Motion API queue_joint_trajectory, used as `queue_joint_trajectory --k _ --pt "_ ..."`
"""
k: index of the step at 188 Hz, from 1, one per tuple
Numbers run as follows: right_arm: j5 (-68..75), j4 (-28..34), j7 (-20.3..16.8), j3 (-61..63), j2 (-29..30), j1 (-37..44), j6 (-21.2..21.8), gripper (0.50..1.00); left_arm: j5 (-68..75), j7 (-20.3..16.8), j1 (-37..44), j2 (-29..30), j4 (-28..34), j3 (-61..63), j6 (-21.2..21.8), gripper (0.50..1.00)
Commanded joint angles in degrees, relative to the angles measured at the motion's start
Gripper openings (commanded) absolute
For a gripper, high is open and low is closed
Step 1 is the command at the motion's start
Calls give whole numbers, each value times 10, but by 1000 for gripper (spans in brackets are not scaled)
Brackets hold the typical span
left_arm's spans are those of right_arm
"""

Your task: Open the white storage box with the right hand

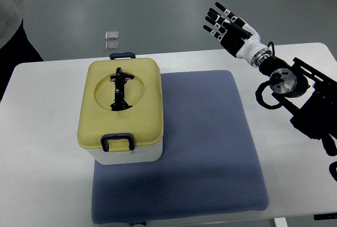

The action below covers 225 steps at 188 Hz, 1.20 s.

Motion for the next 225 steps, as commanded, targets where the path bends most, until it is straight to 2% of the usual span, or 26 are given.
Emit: queue_joint_trajectory --k 1,35,50,65,92,160,225 --pt "-176 0 -13 -28 -10 32 18 954 0 0 0 0 -2 1 -1 1000" --pt "-539 17 -9 -90 -47 119 102 954 1 0 0 0 -5 2 -1 1000" --pt "-691 61 -4 -111 -63 160 136 954 0 0 0 0 -5 2 -1 1000" --pt "-774 98 13 -138 -71 190 148 954 0 0 1 0 -4 1 -2 1000" --pt "-800 116 21 -209 -60 238 140 954 0 0 0 0 -4 1 -5 1000" --pt "-799 131 23 -225 -10 252 31 954 1 0 0 0 -6 2 -8 1000" --pt "-800 134 31 -225 23 235 27 954 1 0 0 0 -7 2 -8 1000"
